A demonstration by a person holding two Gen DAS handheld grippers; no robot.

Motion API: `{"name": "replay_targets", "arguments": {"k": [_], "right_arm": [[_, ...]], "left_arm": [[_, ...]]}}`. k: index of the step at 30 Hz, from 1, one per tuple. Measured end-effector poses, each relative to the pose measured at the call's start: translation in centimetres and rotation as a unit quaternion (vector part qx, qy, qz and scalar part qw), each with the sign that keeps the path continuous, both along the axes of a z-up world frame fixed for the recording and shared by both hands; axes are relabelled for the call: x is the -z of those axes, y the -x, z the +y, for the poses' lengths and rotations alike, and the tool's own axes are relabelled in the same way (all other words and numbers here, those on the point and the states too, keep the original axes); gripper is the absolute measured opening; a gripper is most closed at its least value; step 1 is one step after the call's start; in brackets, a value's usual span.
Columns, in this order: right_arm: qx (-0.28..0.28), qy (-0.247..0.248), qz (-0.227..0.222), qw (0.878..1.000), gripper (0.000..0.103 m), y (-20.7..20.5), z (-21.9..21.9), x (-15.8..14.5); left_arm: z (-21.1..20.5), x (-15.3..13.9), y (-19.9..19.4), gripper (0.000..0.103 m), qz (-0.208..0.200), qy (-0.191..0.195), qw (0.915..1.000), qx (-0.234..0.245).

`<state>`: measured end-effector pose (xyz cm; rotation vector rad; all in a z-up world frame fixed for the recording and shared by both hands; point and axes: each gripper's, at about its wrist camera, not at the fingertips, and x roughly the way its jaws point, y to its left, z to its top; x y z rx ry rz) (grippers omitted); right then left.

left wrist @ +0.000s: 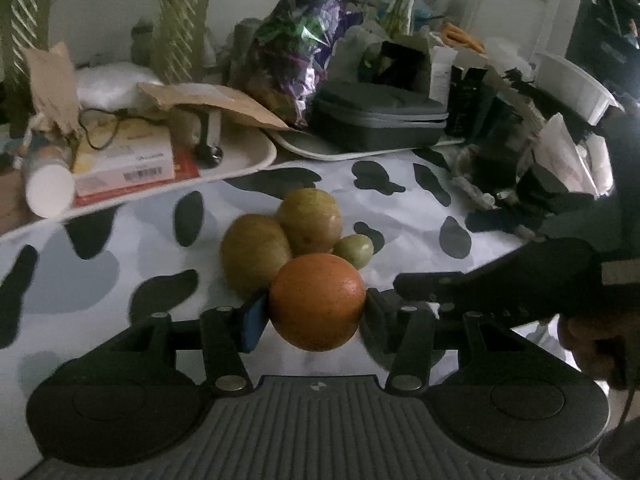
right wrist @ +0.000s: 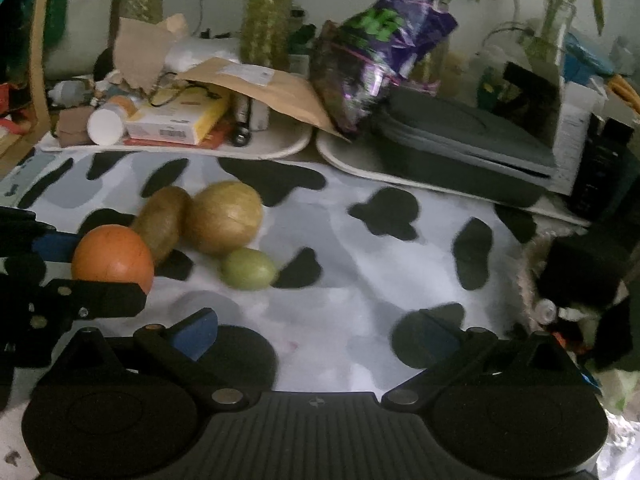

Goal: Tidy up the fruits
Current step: 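Grasp the large orange with the left tool while the right tool approaches the remaining fruit, then carry the orange and green lime onto the floral plate and open both tools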

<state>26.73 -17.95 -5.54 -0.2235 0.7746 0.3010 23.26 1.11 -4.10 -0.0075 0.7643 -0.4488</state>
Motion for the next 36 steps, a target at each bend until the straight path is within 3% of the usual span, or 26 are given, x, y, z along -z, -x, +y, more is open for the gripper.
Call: {"name": "replay_targets", "arguments": {"k": [3, 5, 13, 22, 24, 36], "right_arm": [[-0.007, 0.001, -0.002, 1.0, 0.1, -0.4, 0.9, 0.0], [-0.008, -0.004, 0.008, 1.0, 0.091, -0.8, 1.3, 0.2], [-0.003, -0.026, 0.037, 0.999, 0.079, -2.6, 2.3, 1.0], [-0.006, -0.035, 0.058, 0.998, 0.058, -3.8, 3.5, 1.9], [-0.005, -0.032, 0.061, 0.998, 0.042, -3.9, 3.5, 2.0], [-0.007, -0.045, 0.057, 0.997, 0.04, -2.6, 2.3, 0.9]], "left_arm": [[1.0, 0.0, 0.3, 0.049, -0.004, -0.01, 0.9999, -0.006], [1.7, 0.2, 0.4, 0.049, -0.005, -0.021, 0.9997, -0.011], [4.3, 0.3, 0.7, 0.049, -0.004, -0.031, 0.9991, -0.028], [5.4, 0.3, 0.8, 0.049, -0.006, -0.04, 0.9987, -0.032], [5.4, 0.4, 0.7, 0.049, -0.005, -0.041, 0.9987, -0.029], [4.0, 0.1, 1.0, 0.049, -0.012, -0.048, 0.9987, -0.011]]}}
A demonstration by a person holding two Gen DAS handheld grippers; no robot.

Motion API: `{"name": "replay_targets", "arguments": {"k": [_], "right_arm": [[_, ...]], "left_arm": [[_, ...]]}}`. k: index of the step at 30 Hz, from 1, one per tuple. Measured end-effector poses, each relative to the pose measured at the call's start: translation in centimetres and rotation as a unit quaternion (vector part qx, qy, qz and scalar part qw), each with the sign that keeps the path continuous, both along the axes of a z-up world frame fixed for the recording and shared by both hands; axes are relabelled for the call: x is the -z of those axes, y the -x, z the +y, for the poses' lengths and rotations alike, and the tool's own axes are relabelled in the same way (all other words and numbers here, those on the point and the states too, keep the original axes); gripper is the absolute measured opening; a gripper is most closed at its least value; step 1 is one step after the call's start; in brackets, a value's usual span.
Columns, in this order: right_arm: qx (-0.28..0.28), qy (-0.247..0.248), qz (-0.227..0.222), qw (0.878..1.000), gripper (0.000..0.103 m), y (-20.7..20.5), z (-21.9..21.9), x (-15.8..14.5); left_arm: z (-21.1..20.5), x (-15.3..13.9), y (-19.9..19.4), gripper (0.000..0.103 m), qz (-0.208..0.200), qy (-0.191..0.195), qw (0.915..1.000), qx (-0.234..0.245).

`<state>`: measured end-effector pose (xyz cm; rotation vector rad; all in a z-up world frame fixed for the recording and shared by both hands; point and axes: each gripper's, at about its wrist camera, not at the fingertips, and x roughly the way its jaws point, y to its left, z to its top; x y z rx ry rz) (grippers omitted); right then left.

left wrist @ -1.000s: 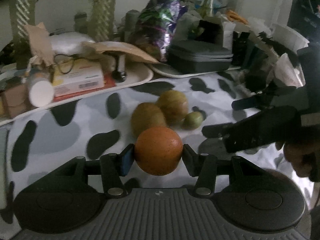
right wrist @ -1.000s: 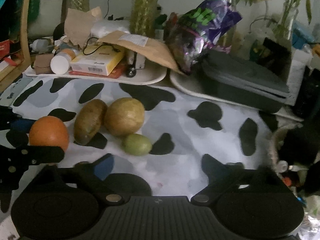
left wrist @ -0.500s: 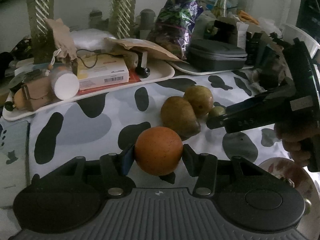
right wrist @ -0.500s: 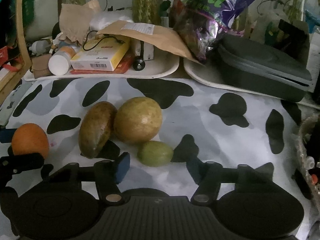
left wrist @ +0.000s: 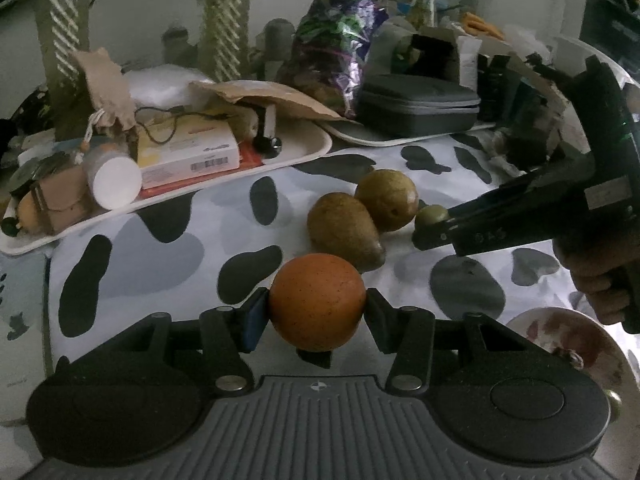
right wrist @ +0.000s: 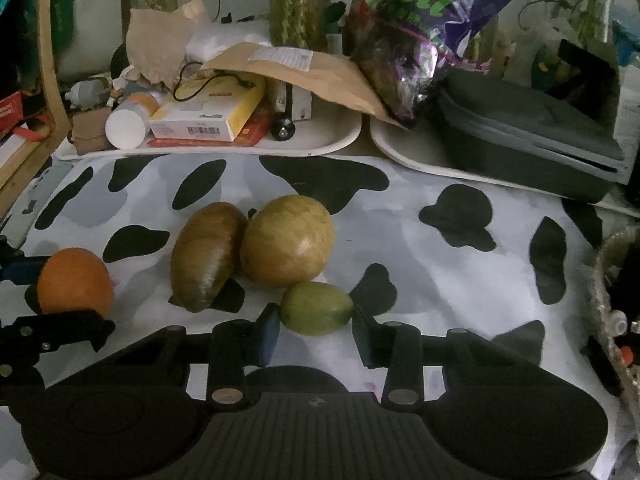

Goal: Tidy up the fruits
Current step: 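Carry the orange and green lime onto the floral plate and open both tools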

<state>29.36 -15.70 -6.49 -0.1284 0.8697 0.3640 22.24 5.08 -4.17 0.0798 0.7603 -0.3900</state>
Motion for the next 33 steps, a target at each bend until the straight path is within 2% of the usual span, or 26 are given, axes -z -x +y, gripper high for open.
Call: {"name": "replay_targets", "arguments": {"k": [24, 33], "right_arm": [[-0.006, -0.031, -0.021, 0.999, 0.041, 6.8, -2.9, -3.2], [-0.033, -0.042, 0.002, 0.999, 0.041, 10.3, -2.9, -3.3]], "left_arm": [[-3.4, -1.8, 5.8, 0.049, -0.01, 0.008, 0.9995, 0.029], [-3.8, -2.3, 7.9, 0.049, -0.015, 0.011, 0.9996, 0.023]]}}
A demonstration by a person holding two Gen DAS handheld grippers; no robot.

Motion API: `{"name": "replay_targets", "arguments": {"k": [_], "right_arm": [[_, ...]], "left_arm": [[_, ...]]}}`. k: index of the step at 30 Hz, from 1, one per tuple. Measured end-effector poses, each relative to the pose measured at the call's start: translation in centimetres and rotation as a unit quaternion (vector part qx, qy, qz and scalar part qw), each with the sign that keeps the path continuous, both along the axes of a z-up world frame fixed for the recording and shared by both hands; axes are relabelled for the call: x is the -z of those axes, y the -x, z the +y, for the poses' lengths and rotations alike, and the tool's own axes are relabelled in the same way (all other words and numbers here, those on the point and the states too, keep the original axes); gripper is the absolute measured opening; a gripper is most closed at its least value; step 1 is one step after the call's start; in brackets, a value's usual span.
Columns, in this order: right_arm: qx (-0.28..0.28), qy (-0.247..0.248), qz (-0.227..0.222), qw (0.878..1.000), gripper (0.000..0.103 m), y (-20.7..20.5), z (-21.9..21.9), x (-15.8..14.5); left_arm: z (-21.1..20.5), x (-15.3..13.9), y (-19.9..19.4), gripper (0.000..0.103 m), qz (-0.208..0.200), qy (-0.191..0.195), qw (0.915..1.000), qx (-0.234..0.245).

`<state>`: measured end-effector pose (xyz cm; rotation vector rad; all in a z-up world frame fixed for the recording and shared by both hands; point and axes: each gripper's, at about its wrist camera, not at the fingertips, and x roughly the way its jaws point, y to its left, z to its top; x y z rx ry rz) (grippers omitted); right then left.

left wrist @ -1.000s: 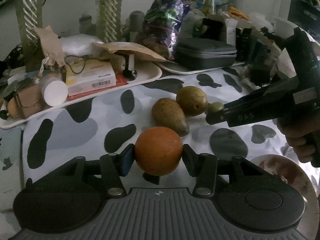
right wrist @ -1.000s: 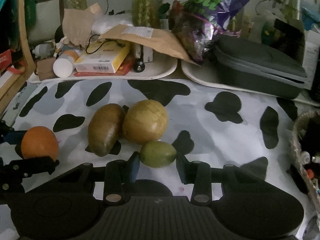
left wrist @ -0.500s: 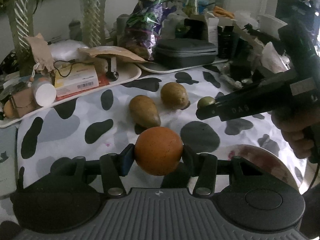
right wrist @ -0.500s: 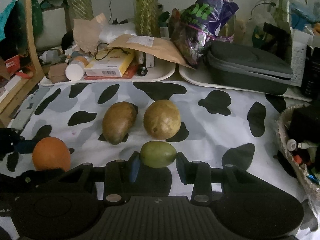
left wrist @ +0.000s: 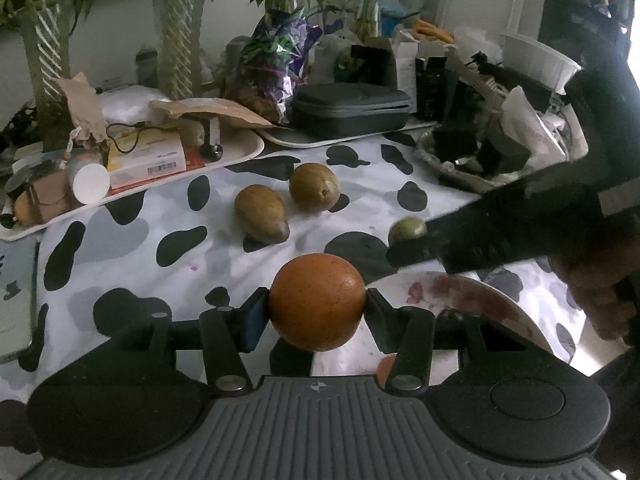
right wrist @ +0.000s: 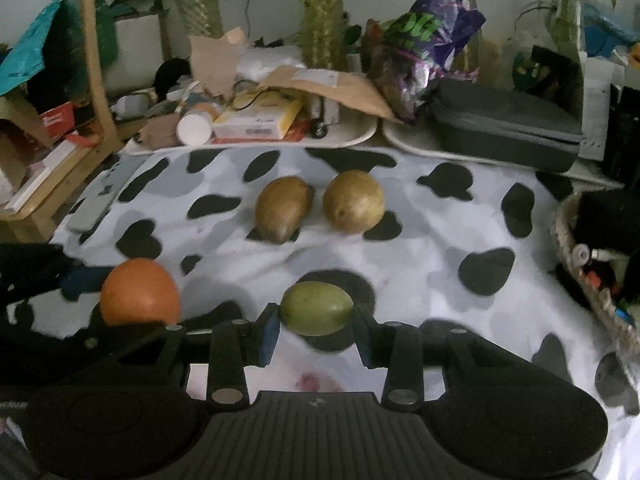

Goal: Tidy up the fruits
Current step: 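Carry the orange and green lime onto the floral plate and open both tools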

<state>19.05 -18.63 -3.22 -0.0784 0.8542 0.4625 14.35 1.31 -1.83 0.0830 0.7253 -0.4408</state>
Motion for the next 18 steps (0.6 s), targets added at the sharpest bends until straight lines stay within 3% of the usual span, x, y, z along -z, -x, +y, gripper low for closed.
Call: {"name": "replay_targets", "arguments": {"k": [9, 18], "right_arm": [[-0.057, 0.023, 0.043, 0.997, 0.041, 1.6, 2.1, 1.6], [-0.067, 0.046, 0.055, 0.995, 0.043, 1.7, 2.5, 2.4]], "left_arm": [[0.8, 0.1, 1.4, 0.049, 0.003, -0.005, 0.9999, -0.013], [1.2, 0.0, 1.5, 0.049, 0.003, -0.006, 0.9999, -0.013]]}}
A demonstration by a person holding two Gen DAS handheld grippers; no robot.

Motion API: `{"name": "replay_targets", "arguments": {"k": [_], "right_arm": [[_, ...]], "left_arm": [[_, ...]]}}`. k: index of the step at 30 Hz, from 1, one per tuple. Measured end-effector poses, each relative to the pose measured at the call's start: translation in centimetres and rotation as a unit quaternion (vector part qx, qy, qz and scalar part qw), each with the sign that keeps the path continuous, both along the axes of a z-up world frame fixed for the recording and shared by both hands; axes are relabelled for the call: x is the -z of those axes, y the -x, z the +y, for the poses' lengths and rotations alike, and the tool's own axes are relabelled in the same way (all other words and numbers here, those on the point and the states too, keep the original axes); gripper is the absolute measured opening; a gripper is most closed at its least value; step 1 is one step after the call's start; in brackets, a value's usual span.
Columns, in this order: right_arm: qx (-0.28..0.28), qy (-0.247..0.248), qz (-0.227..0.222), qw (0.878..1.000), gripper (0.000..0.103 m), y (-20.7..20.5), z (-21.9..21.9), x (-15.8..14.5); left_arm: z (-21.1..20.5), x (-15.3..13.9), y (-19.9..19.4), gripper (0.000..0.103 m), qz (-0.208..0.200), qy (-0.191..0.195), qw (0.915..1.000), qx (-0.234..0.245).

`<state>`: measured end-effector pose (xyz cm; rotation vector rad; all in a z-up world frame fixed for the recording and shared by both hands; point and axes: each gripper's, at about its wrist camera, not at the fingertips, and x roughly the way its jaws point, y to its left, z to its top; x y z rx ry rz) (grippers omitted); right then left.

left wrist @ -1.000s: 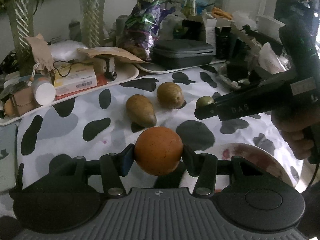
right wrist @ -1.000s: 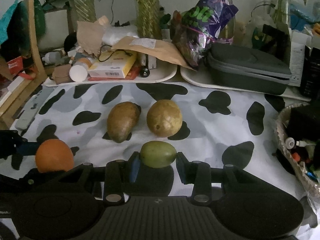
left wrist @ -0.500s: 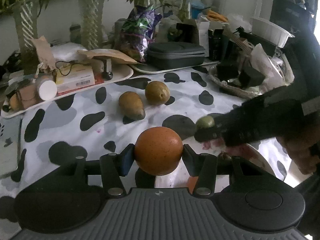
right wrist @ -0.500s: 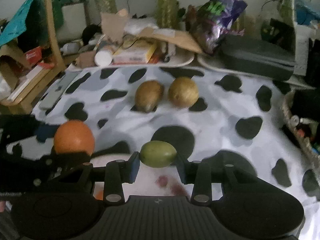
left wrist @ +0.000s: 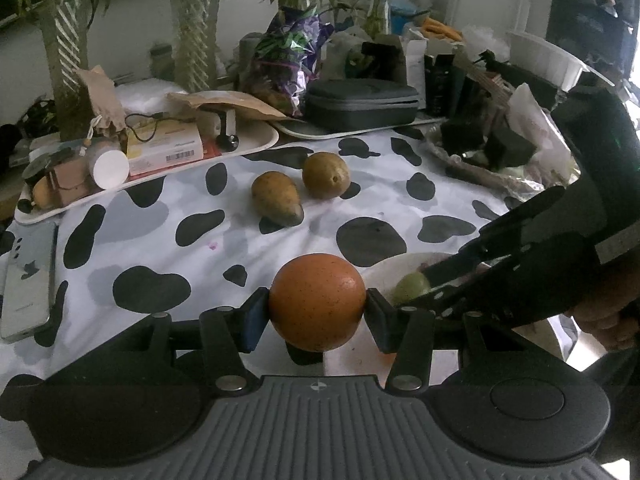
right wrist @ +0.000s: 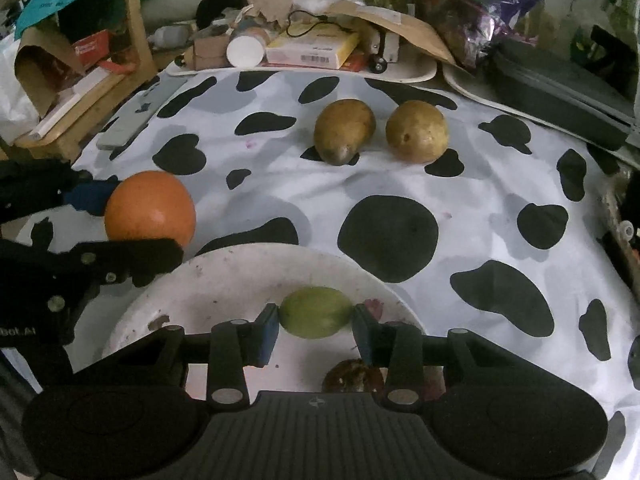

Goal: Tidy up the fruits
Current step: 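Carry the orange and green lime onto the floral plate and open both tools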

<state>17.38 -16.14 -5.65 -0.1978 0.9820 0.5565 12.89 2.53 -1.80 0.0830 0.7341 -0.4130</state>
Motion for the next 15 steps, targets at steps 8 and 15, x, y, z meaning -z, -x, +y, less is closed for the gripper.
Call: {"name": "replay_targets", "arguments": {"k": [8, 15], "right_arm": [[0.01, 0.0, -0.004, 1.0, 0.047, 0.5, -0.7, -0.2], [0.042, -0.02, -0.03, 0.998, 0.06, 1.1, -2.8, -1.7]], "left_arm": [[-0.4, -0.1, 0.6, 0.049, -0.002, -0.002, 1.0, 0.004], [-1.1, 0.0, 1.9, 0.049, 0.001, -0.003, 0.9999, 0.011]]}}
